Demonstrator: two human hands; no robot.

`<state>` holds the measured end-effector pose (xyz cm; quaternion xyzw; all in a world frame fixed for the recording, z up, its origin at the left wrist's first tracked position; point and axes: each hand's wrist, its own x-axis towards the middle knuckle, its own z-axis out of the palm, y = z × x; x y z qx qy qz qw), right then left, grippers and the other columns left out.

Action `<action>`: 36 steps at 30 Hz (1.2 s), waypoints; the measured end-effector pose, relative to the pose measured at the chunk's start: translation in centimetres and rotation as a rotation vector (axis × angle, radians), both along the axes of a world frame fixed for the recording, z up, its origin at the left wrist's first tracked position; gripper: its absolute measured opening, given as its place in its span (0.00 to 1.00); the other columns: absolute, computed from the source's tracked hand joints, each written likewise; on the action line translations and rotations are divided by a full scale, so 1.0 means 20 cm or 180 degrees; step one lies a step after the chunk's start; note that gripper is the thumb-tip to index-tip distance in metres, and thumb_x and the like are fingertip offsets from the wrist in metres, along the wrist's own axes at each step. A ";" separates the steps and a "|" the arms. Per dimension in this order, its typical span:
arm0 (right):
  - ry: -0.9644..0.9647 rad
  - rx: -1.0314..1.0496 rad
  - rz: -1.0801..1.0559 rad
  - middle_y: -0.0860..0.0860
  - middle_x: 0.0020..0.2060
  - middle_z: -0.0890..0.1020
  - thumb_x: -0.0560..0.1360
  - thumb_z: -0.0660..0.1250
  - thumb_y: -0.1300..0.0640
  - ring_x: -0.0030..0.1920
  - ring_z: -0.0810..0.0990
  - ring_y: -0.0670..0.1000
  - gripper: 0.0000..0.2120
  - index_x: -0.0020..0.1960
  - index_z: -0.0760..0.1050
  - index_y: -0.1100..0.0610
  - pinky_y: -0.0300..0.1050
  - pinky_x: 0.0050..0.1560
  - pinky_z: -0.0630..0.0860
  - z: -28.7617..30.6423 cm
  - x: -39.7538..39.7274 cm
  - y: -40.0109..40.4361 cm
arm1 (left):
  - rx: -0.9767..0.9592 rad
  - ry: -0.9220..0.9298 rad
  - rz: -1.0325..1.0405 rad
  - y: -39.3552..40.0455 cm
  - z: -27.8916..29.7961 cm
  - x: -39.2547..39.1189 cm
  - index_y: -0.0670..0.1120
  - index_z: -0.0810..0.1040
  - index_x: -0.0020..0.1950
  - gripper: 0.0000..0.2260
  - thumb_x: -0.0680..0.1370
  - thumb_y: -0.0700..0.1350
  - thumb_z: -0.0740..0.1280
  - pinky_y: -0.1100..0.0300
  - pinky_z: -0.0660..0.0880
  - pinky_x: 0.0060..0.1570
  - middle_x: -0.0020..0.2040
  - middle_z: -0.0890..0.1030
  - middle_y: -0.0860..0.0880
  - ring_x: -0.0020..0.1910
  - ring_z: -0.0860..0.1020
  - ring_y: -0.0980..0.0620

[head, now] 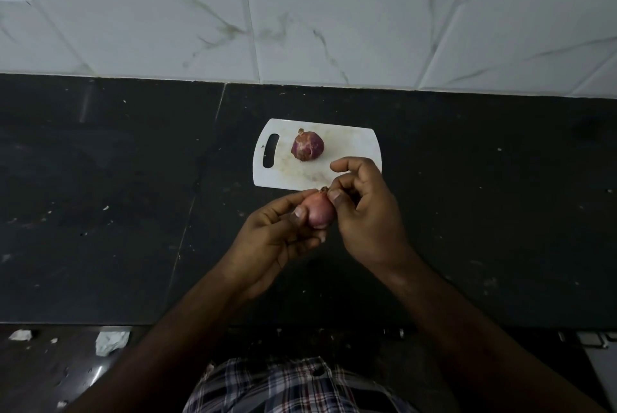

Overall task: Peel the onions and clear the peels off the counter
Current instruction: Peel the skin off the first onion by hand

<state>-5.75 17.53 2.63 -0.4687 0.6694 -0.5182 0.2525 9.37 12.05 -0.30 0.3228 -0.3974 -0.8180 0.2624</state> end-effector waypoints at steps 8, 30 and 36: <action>-0.0829 0.0064 0.0163 0.53 0.42 0.84 0.77 0.69 0.65 0.47 0.84 0.50 0.15 0.56 0.75 0.48 0.50 0.52 0.81 -0.02 -0.08 0.02 | 0.0362 0.0149 -0.0135 0.00 0.02 0.00 0.44 0.76 0.70 0.19 0.80 0.45 0.62 0.53 0.82 0.53 0.61 0.82 0.35 0.52 0.83 0.39; 0.0569 0.0539 0.0099 0.42 0.47 0.83 0.78 0.66 0.63 0.48 0.81 0.38 0.12 0.60 0.81 0.53 0.32 0.49 0.78 -0.14 -0.19 0.06 | 0.0641 0.0130 -0.0397 -0.02 -0.01 0.07 0.39 0.71 0.66 0.23 0.76 0.51 0.65 0.61 0.79 0.37 0.48 0.82 0.39 0.38 0.81 0.50; 0.0934 0.0927 0.0191 0.46 0.49 0.82 0.77 0.70 0.59 0.48 0.79 0.41 0.06 0.53 0.84 0.52 0.41 0.56 0.77 -0.23 -0.20 0.08 | 0.0951 0.0255 -0.0189 -0.04 -0.07 0.09 0.41 0.75 0.69 0.22 0.76 0.47 0.67 0.62 0.81 0.40 0.60 0.81 0.36 0.42 0.82 0.49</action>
